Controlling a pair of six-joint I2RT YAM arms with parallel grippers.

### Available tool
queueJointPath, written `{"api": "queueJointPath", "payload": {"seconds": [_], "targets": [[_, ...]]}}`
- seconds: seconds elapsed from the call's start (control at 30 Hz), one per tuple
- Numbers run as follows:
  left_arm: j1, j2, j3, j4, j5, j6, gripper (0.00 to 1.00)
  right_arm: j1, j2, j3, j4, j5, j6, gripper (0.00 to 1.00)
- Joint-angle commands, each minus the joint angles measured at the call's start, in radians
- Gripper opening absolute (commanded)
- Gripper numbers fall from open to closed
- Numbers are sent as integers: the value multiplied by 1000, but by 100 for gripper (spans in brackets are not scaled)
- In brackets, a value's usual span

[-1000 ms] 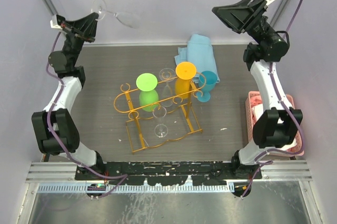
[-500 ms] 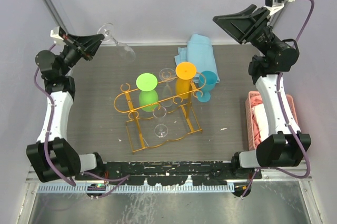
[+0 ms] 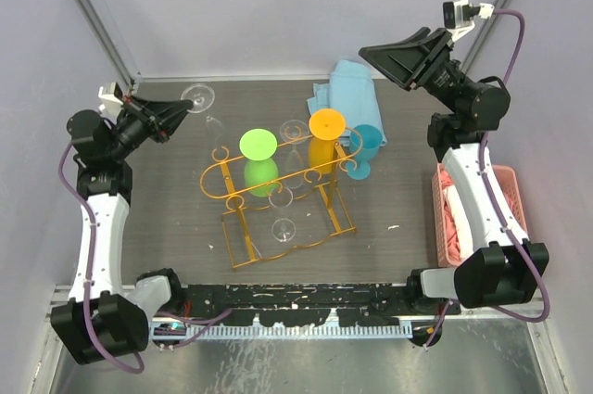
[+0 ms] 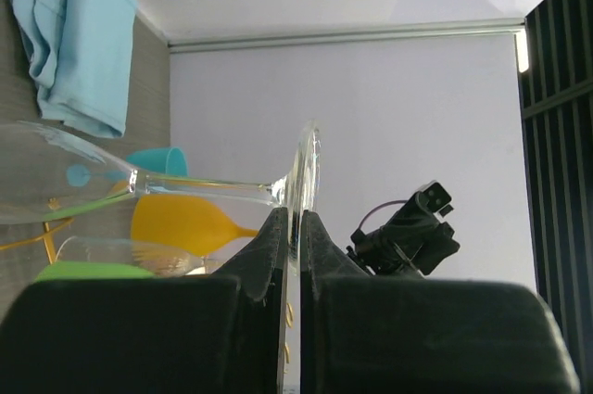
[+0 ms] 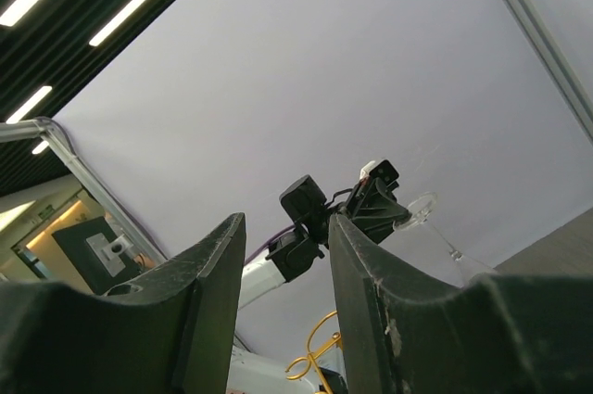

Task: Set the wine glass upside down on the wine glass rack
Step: Turn the wine glass upside down at the wine rack.

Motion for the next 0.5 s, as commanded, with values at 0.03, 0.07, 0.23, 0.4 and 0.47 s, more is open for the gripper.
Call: {"api": "queueJointPath", "payload": {"seconds": [0.03,0.07,0.23,0.4,0.47], "targets": [[4,-90,-64,-6,9,20,0,29,-52,2,-18,19,-45,47],[4,-104,-83,3,9,10,0,35,-54,1,-24,21,-50,47],[5,-154,-139,56,23,-37,0,64,-66,-5,-84,22,-100,47],[-3,-183,-146,63,36,-36,0,78,-70,-14,-115,31,-116,47],[-10,-188,-140,66,46,-38,0,78,-69,-19,-123,32,-119,47]]}}
